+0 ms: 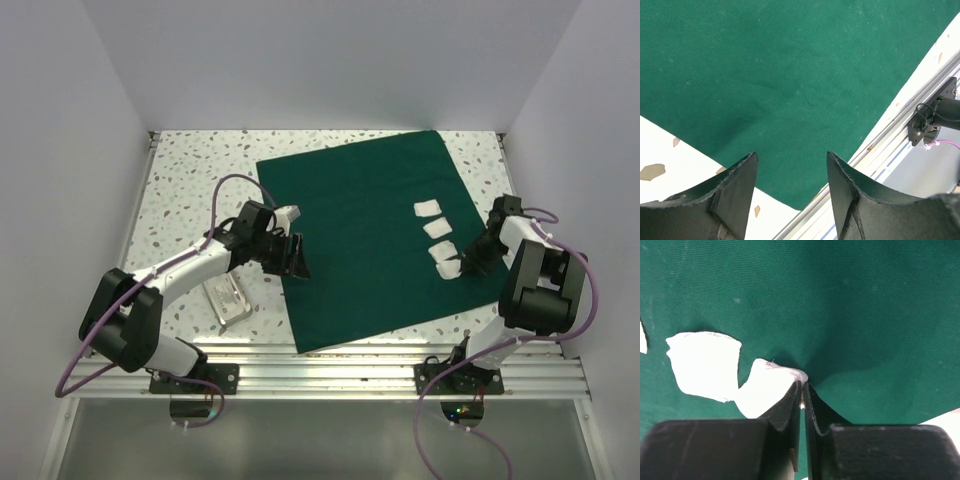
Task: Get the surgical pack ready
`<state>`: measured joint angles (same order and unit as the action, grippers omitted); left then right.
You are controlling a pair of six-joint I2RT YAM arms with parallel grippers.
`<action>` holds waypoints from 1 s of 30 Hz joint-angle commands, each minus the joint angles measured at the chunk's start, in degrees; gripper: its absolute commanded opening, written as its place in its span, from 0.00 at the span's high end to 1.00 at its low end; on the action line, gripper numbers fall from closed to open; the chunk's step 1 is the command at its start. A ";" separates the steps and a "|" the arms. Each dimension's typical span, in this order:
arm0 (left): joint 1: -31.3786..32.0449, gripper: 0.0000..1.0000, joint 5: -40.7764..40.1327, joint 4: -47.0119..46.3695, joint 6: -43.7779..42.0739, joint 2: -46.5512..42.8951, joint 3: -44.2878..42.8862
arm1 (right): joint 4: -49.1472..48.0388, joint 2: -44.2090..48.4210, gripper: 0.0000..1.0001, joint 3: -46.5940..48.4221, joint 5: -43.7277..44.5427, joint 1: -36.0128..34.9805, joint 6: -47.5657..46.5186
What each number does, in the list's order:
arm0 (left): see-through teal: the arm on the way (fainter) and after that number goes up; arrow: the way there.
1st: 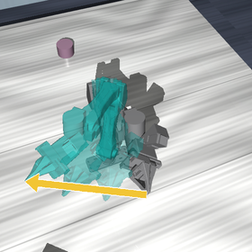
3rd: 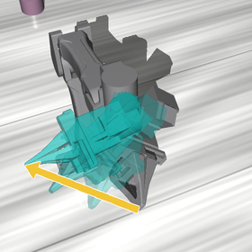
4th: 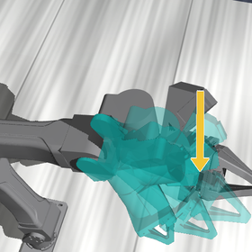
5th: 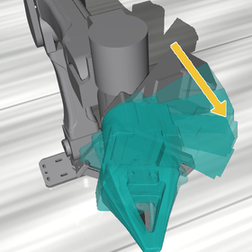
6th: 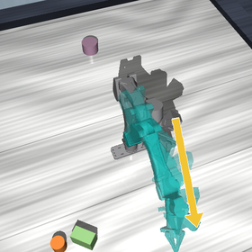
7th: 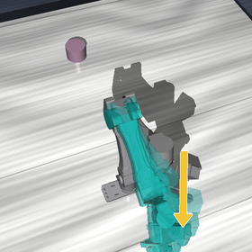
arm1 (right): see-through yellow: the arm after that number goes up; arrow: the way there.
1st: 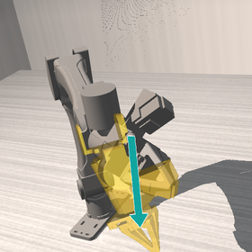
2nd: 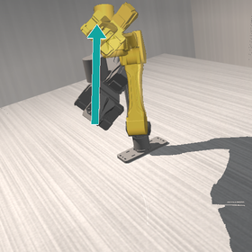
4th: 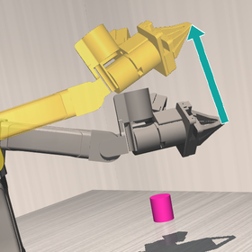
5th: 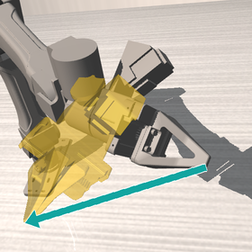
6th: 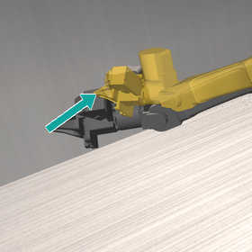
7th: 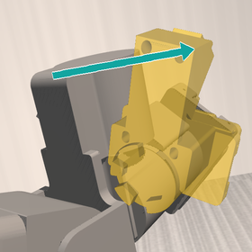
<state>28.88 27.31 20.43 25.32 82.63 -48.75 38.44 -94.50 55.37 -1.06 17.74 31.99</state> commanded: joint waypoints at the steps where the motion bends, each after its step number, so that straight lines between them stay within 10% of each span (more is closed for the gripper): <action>1: -0.50 0.39 1.25 -2.14 -0.45 0.25 0.41 | -1.17 -0.42 1.00 0.87 -0.08 0.19 -0.08; 30: -0.50 0.39 2.22 -2.58 0.52 0.25 0.15 | 9.38 3.89 1.00 16.42 -3.95 -6.92 2.99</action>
<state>28.88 28.38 20.18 25.74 82.63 -48.73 48.21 -88.99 68.10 -2.85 11.68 32.88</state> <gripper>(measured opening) 0.610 0.012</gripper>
